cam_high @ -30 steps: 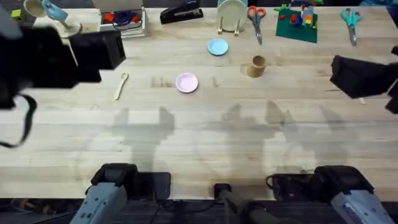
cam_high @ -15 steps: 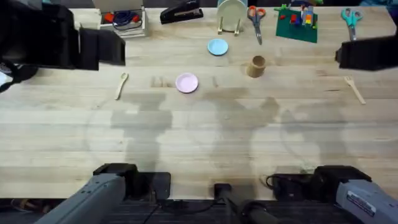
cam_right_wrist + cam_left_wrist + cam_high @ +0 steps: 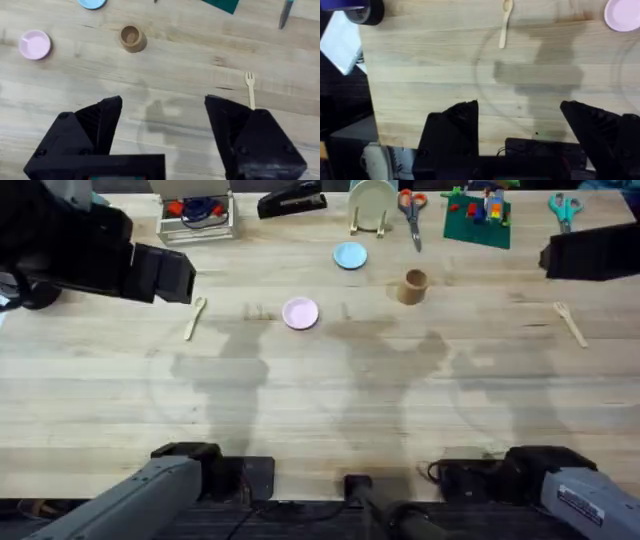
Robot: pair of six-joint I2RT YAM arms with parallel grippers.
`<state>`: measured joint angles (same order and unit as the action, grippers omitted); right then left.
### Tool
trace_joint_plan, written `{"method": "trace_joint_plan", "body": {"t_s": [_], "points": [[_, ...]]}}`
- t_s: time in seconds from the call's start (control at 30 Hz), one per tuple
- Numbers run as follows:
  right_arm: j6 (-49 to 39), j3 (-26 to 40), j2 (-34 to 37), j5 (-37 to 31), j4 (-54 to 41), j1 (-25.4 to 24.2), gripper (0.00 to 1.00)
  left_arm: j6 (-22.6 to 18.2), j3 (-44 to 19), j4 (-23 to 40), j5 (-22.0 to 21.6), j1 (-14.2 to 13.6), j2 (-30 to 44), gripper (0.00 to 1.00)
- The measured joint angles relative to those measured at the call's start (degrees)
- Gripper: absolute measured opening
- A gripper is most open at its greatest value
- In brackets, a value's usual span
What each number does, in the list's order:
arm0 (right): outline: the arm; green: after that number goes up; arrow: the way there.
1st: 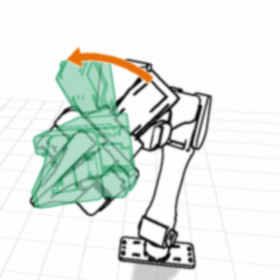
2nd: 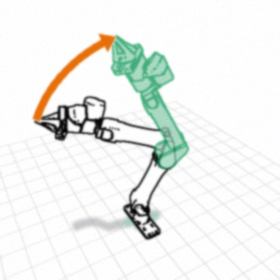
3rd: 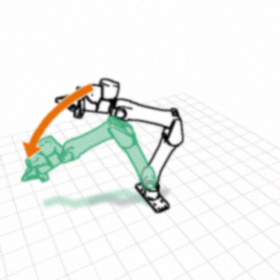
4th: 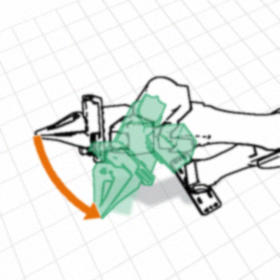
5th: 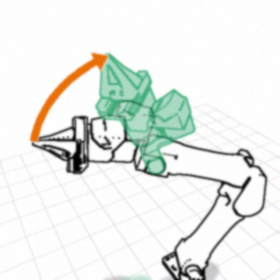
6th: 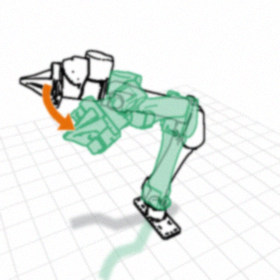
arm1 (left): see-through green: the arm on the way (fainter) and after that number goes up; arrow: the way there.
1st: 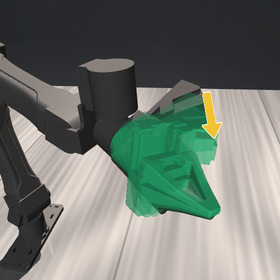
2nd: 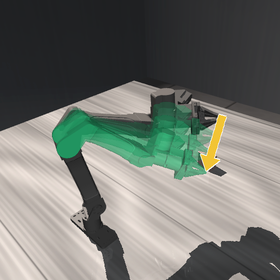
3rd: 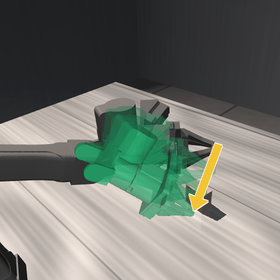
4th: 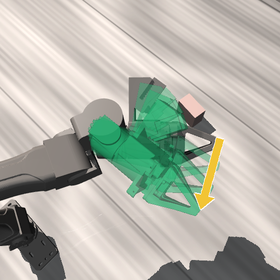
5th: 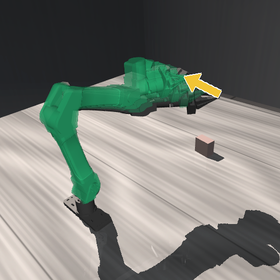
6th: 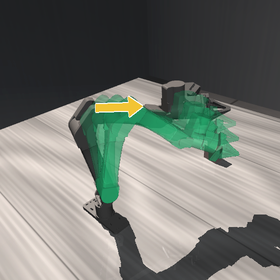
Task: Pick up a utensil and set it on the pink plate, then put the other utensil in the container.
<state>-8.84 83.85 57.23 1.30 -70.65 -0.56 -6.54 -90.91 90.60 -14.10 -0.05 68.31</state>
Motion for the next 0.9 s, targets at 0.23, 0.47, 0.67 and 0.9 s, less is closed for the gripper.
{"method": "trace_joint_plan", "body": {"t_s": [0.23,0.47,0.67,0.9], "points": [[0.00,0.00,0.02,-0.02,-0.09,0.00,0.993,-0.34,0.00,-1.29,3.33,0.00,0.00,0.993],[0.00,0.00,0.00,0.00,-0.09,0.00,0.995,-0.36,0.00,0.03,4.11,0.00,0.00,0.993],[0.00,0.00,0.00,0.00,-0.09,0.00,0.995,-0.54,0.00,0.00,4.48,0.00,0.00,0.993],[-0.02,0.00,0.00,-0.01,-0.09,0.00,0.995,-3.38,-0.11,-0.31,4.70,2.18,2.14,0.993]]}}
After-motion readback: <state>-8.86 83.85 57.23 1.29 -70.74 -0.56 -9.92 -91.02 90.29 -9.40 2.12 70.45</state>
